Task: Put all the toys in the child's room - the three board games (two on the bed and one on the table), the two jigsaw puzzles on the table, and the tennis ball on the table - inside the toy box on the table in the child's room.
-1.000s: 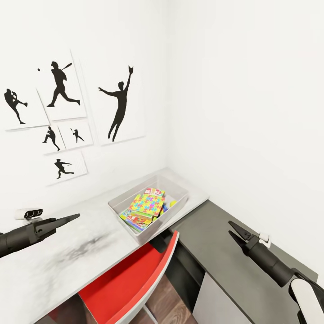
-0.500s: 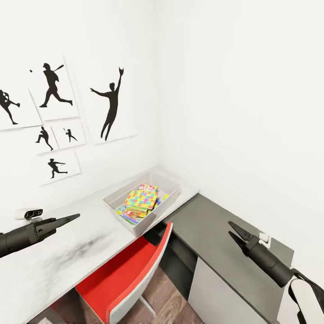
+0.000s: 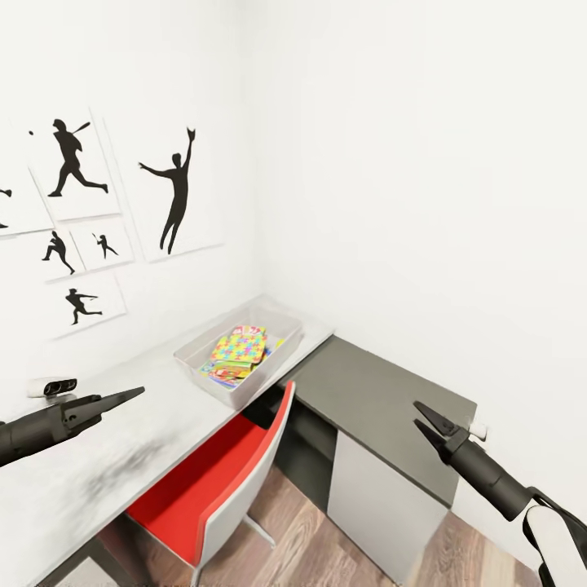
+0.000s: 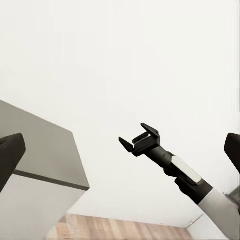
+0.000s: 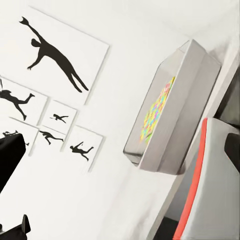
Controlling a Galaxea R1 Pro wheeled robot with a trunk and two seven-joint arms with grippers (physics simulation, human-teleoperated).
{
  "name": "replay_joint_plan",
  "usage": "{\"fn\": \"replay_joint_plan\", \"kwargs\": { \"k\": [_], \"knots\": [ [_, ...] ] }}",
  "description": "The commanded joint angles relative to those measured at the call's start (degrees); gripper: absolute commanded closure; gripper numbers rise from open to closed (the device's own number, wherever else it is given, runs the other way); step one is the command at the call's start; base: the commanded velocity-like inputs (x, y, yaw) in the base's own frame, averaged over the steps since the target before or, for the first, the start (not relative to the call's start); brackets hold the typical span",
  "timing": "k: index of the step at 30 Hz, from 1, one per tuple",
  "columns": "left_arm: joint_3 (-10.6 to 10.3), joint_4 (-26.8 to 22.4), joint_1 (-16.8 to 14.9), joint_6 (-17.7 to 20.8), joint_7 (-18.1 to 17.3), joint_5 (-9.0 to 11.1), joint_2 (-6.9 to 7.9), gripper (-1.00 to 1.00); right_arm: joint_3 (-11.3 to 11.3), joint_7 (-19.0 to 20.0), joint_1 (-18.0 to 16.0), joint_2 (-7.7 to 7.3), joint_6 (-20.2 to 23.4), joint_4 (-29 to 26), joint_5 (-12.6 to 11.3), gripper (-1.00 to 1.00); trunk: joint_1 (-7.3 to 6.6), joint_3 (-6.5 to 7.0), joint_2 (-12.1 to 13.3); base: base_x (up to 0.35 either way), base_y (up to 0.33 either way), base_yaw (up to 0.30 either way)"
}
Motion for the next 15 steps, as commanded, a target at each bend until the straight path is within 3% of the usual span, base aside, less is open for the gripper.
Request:
{"fn": "replay_joint_plan", "kwargs": {
  "k": [1, 15],
  "knots": [
    [0.0, 0.0, 0.0, 0.6, -0.2, 0.0, 0.03, -1.0, -0.1, 0.0, -0.1, 0.02, 0.4, 0.0, -0.2, -1.0, 0.01, -0.1, -0.1, -0.269, 0.141, -0.263],
    [0.0, 0.0, 0.0, 0.6, -0.2, 0.0, 0.05, -1.0, -0.1, 0.0, -0.1, 0.02, 0.4, 0.0, -0.2, -1.0, 0.01, 0.41, -0.1, -0.269, 0.14, -0.263]
  ]
}}
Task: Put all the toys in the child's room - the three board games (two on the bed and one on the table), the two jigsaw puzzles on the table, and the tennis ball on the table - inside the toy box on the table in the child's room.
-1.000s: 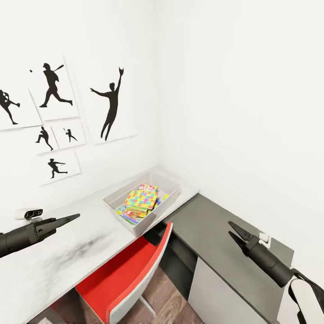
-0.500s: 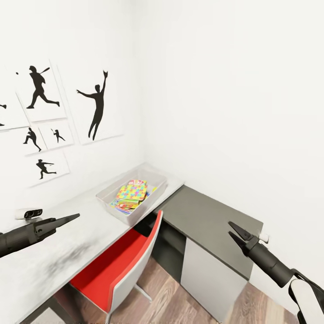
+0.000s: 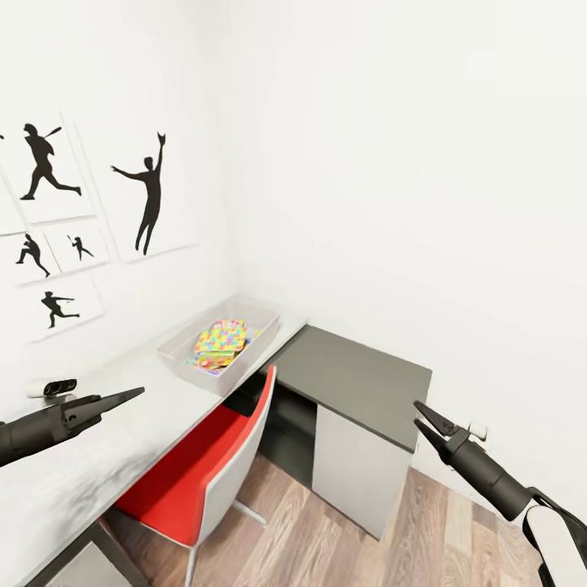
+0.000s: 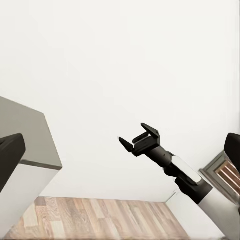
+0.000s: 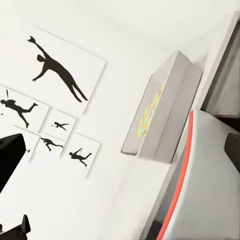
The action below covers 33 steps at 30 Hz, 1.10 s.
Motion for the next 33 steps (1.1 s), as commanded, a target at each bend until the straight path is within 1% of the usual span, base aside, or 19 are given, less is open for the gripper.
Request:
{"fn": "replay_joint_plan", "kwargs": {
  "k": [1, 17, 33],
  "knots": [
    [0.0, 0.0, 0.0, 0.6, -0.2, 0.0, 0.02, -1.0, -0.1, 0.1, -0.1, 0.02, 0.4, 0.0, -0.2, -1.0, 0.01, -0.1, -0.1, -0.267, 0.121, -0.264],
    [0.0, 0.0, 0.0, 0.6, -0.2, 0.0, 0.02, -1.0, -0.1, 0.0, -0.1, 0.02, 0.4, 0.1, -0.2, -1.0, 0.01, 0.51, -0.1, -0.263, 0.092, -0.263],
    [0.0, 0.0, 0.0, 0.6, -0.2, 0.0, -0.01, -1.0, -0.1, 0.0, -0.1, 0.02, 0.4, 0.3, -0.1, -1.0, 0.01, 1.12, -0.1, -0.254, 0.01, -0.263]
  ]
}}
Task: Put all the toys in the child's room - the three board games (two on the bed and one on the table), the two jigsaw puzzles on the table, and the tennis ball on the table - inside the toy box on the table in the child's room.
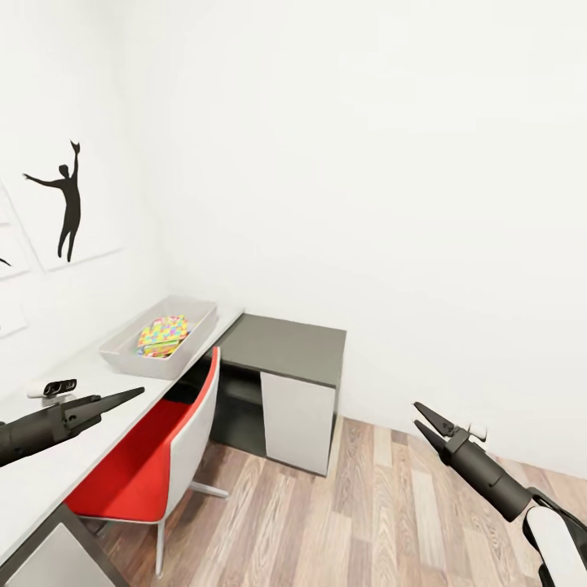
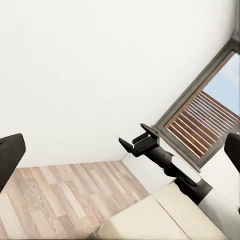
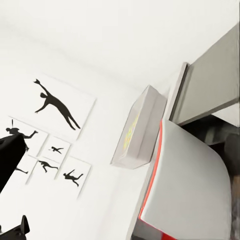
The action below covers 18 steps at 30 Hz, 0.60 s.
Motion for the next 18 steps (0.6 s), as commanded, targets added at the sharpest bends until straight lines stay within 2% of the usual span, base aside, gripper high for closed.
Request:
{"fn": "replay_joint_plan", "kwargs": {
  "k": [1, 9, 18],
  "knots": [
    [0.0, 0.0, 0.0, 0.6, -0.2, 0.0, 0.03, -1.0, -0.1, 0.0, -0.1, 0.01, 0.4, 0.0, -0.2, -1.0, 0.01, -0.09, -0.1, -0.228, 0.0, -0.263],
    [0.0, 0.0, 0.0, 0.6, -0.2, 0.0, 0.04, -1.0, -0.1, 0.0, -0.1, 0.01, 0.4, 0.1, -0.2, -1.0, 0.01, 0.23, -0.1, -0.187, 0.0, -0.264],
    [0.0, 0.0, 0.0, 0.6, -0.2, 0.0, 0.05, -1.0, -0.1, 0.0, -0.1, 0.01, 0.4, 0.3, -0.2, -1.0, 0.01, 0.6, -0.1, -0.031, 0.0, -0.263]
  ]
}}
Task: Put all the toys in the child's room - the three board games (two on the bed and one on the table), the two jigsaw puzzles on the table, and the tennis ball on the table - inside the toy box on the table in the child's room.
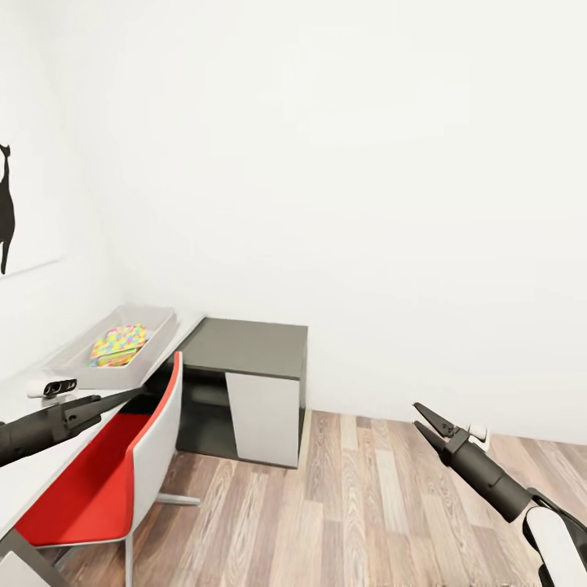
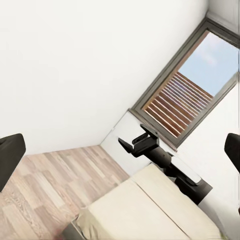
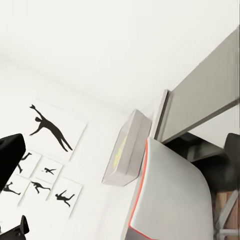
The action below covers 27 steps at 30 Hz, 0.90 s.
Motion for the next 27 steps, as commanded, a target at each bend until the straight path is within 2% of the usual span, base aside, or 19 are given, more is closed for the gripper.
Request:
{"fn": "replay_joint_plan", "kwargs": {
  "k": [1, 15, 27],
  "knots": [
    [0.0, 0.0, 0.0, 0.6, -0.2, 0.0, 0.02, -1.0, -0.1, 0.0, -0.1, 0.01, 0.4, 0.0, -0.2, -1.0, 0.04, -0.09, -0.1, -0.004, 0.0, -0.263],
    [0.0, 0.0, 0.0, 0.6, -0.2, 0.0, 0.02, -1.0, -0.1, 0.0, -0.1, 0.04, 0.3, 0.2, -0.2, -1.0, 0.04, 0.51, -0.1, -0.001, 0.001, -0.258],
    [0.0, 0.0, 0.0, 0.6, -0.2, 0.0, 0.02, -1.0, 0.1, -0.4, -0.1, 0.14, 0.2, 0.1, -0.2, -1.0, 0.04, 0.58, -0.1, 0.0, 0.088, -0.038]
  ]
}}
